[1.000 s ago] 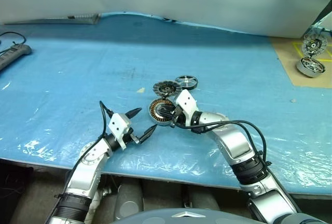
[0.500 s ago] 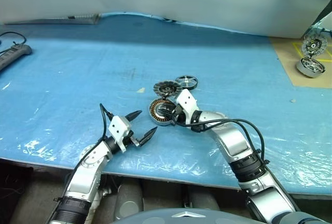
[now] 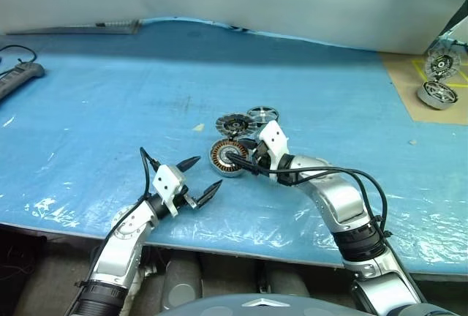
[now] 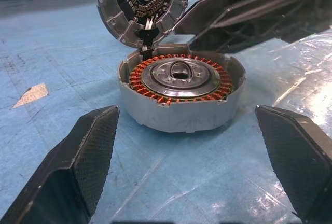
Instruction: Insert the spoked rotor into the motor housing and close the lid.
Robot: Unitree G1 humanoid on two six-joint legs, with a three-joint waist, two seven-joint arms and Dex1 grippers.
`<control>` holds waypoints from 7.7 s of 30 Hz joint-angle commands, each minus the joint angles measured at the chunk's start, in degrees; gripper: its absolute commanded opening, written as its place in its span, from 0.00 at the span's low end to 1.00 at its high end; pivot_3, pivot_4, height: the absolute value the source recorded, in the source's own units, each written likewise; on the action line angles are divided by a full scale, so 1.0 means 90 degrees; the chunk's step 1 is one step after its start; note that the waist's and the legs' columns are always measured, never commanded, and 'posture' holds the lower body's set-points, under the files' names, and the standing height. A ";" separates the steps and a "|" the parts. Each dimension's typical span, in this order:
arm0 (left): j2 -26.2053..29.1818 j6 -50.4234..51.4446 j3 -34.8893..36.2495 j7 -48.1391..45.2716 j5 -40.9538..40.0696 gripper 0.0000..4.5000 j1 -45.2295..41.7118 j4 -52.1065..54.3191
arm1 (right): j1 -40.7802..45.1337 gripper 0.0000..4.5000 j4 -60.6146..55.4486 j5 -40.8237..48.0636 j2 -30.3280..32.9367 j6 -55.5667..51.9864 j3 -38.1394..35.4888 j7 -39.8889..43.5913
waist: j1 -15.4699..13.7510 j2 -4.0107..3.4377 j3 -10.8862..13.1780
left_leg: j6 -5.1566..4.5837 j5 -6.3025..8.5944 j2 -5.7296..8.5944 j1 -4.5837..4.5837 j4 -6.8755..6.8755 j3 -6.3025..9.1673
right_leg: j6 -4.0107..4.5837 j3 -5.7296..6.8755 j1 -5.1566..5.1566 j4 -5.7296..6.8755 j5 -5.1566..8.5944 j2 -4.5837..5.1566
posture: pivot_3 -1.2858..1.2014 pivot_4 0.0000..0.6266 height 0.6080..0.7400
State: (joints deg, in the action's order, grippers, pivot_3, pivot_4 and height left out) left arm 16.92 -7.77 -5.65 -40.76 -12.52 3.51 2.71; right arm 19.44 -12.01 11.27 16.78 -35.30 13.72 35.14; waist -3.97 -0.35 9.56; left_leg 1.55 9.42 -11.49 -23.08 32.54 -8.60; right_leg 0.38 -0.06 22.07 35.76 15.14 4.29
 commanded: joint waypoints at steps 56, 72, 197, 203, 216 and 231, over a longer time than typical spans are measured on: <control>0.0152 0.0022 -0.0016 -0.0057 -0.0101 1.00 0.0143 0.0358 | 0.0077 0.00 0.0229 -0.0430 -0.0152 0.0239 0.0455 -0.0196 | 0.0005 0.0005 -0.0004 | 0.0000 0.0000 0.0000 0.0003 0.0002 0.0000 | -0.0002 0.0000 -0.0002 0.0002 -0.0001 0.0000 | 0.52 0.24 1.00; 0.0147 0.0069 -0.0006 -0.0061 -0.0089 1.00 0.0012 0.0249 | 0.0247 0.00 0.0352 -0.0395 -0.0261 0.0334 0.0398 -0.0261 | 0.0005 0.0005 -0.0004 | 0.0001 0.0000 0.0001 0.0002 0.0003 0.0000 | -0.0003 -0.0001 -0.0002 0.0003 -0.0002 0.0000 | 0.52 0.24 1.00; 0.0055 -0.0065 -0.0089 0.0002 0.0013 1.00 -0.0060 0.0027 | 0.0694 0.00 0.0669 -0.0438 -0.0101 0.0297 0.0593 0.0374 | 0.0002 0.0007 -0.0005 | 0.0000 0.0000 -0.0005 -0.0001 0.0015 0.0000 | 0.0002 0.0000 -0.0002 0.0011 -0.0004 -0.0002 | 0.52 0.24 1.00; 0.0055 -0.0076 -0.0089 0.0016 0.0023 1.00 -0.0042 0.0048 | 0.0474 0.00 0.0361 -0.0379 0.0169 0.0165 0.0537 0.0514 | -0.0003 0.0007 -0.0005 | 0.0000 0.0000 -0.0004 -0.0002 0.0015 0.0000 | 0.0001 0.0000 -0.0002 0.0009 -0.0005 -0.0002 | 0.52 0.24 1.00; 0.0059 -0.0037 -0.0116 -0.0003 0.0013 1.00 -0.0008 0.0076 | 0.0492 0.00 0.0077 -0.0245 0.0062 0.0031 0.0362 0.0326 | 0.0002 0.0007 -0.0005 | 0.0000 0.0000 -0.0005 0.0000 0.0015 0.0000 | 0.0001 0.0000 -0.0002 0.0010 -0.0005 -0.0003 | 0.52 0.24 1.00; 0.0130 -0.0037 -0.0034 0.0063 -0.0010 1.00 0.0107 0.0280 | 0.0303 0.00 -0.0071 -0.0163 0.1606 0.0246 -0.0520 0.0928 | -0.0036 0.0007 -0.0004 | 0.0000 0.0000 0.0000 0.0001 0.0017 0.0000 | -0.0009 -0.0002 -0.0010 0.0001 -0.0011 0.0001 | 0.52 0.24 1.00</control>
State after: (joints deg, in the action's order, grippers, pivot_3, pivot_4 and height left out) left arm 17.77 -7.13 -6.60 -40.42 -12.17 4.53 2.66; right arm 21.67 -10.09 9.22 29.71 -34.62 11.70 42.65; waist -4.29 -0.29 9.52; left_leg 1.55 9.41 -11.50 -23.08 32.70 -8.59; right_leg 0.30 -0.07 21.99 35.79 15.04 4.29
